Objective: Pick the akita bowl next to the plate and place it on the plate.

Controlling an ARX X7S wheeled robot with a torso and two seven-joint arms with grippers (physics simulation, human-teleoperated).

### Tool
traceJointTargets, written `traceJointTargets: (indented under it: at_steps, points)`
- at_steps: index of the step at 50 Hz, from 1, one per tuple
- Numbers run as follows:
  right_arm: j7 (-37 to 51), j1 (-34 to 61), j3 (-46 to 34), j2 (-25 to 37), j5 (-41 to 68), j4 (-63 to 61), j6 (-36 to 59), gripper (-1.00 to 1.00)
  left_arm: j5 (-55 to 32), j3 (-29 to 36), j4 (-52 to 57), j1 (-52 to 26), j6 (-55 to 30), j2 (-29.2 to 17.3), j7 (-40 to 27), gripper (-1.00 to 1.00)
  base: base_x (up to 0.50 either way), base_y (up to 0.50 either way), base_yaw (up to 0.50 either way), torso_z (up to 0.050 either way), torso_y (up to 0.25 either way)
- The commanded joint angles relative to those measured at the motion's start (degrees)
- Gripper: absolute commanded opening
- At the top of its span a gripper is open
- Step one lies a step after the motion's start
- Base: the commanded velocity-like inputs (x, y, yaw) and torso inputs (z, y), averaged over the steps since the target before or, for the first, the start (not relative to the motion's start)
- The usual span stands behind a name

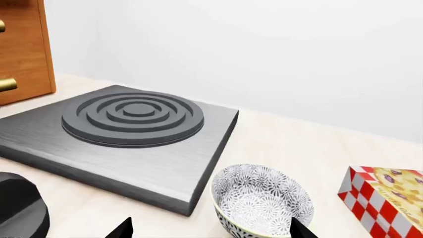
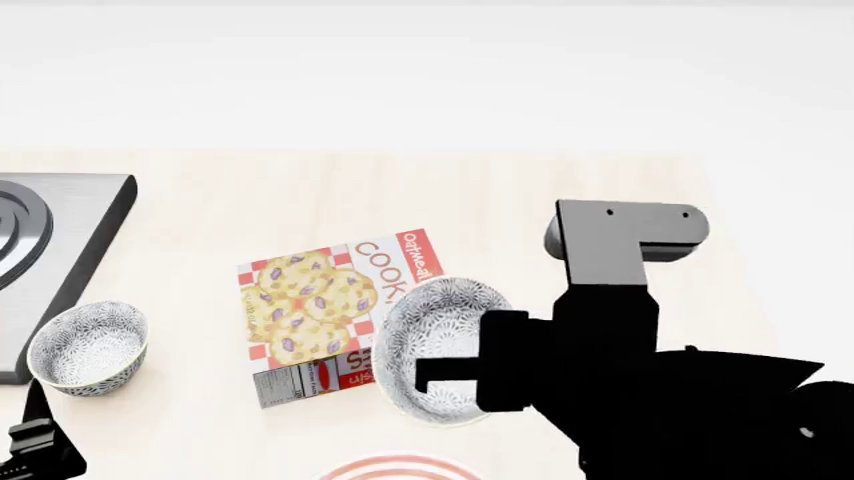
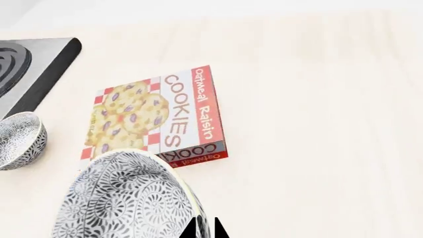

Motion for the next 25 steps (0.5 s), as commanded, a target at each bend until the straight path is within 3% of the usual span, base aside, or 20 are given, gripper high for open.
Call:
traceJointTargets:
  at_steps: [1,25]
  points:
    - [4.6,-2.1,-0.7,1.2,11.2,-0.7,-1.0,-1.0,-0.3,0.1,-0.2,0.0,0.1,-0.1,0.0,1.0,0.0,0.0,0.0,0.0,0.0]
    - [3.0,-7.0,-3.9,2.6,15.7,-0.4,-3.9,-1.0,-0.7,0.3,0.1,-0.1,-0.1,-0.4,-0.4,1.0,0.0,0.0,0.0,0.0,0.0]
